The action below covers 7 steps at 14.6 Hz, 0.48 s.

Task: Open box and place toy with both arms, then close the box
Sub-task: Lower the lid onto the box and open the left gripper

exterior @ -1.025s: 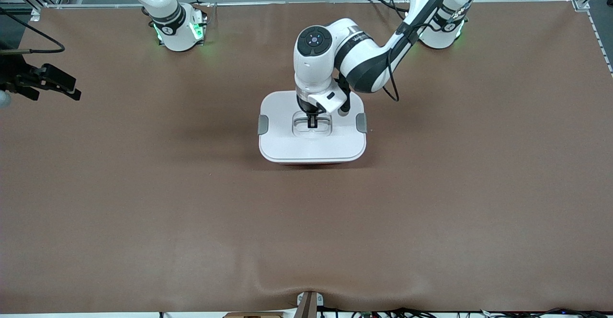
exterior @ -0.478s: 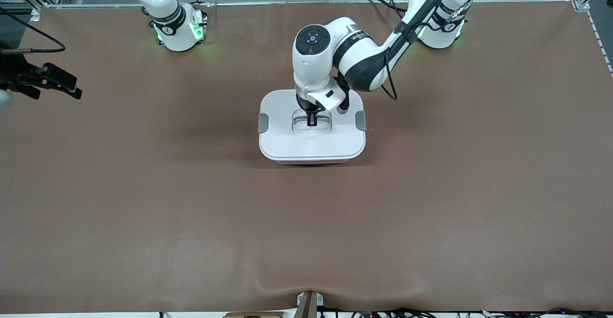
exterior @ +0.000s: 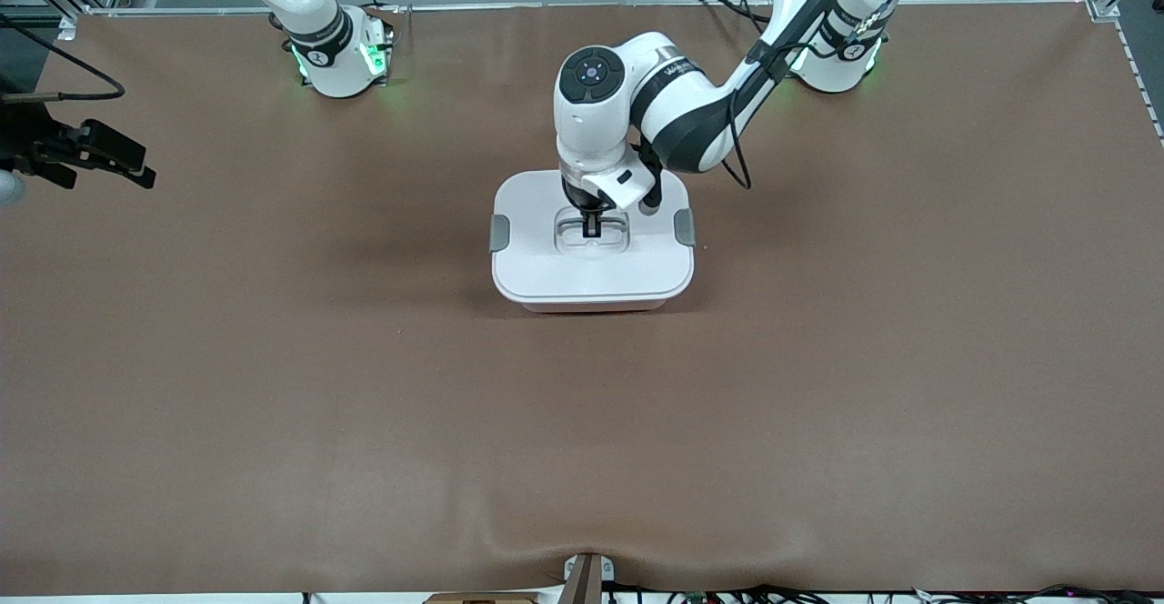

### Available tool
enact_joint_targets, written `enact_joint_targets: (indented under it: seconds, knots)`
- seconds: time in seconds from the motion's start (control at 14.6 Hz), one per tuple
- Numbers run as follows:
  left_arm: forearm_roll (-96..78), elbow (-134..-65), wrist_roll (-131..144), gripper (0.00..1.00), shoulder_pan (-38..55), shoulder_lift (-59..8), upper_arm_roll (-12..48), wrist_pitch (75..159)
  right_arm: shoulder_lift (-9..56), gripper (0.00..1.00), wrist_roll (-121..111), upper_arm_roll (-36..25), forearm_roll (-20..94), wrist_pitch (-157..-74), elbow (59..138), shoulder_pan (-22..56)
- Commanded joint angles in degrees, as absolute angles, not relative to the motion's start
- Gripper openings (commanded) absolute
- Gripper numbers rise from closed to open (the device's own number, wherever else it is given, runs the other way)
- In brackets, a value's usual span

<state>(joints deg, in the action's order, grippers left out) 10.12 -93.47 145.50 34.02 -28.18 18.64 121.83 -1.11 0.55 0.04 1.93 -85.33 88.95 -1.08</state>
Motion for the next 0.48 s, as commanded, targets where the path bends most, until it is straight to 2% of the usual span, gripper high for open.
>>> enact_joint_targets:
  seconds: [0.0, 0.34, 0.41]
  knots:
    - [11.69, -95.27, 146.95, 0.00, 34.10, -26.54, 18.63, 121.64, -1.23, 1.00, 0.00, 0.18, 1.58, -85.95, 88.77, -1.14]
    - [11.69, -95.01, 146.95, 0.03, 33.84, -26.37, 18.63, 121.64, -1.14, 1.00, 0.00, 0.18, 1.67, -85.96, 88.68, -1.14]
    - [11.60, -95.01, 146.95, 0.17, 33.84, -26.28, 18.63, 121.64, -1.14, 1.00, 0.00, 0.18, 1.67, -86.04, 88.68, -1.14]
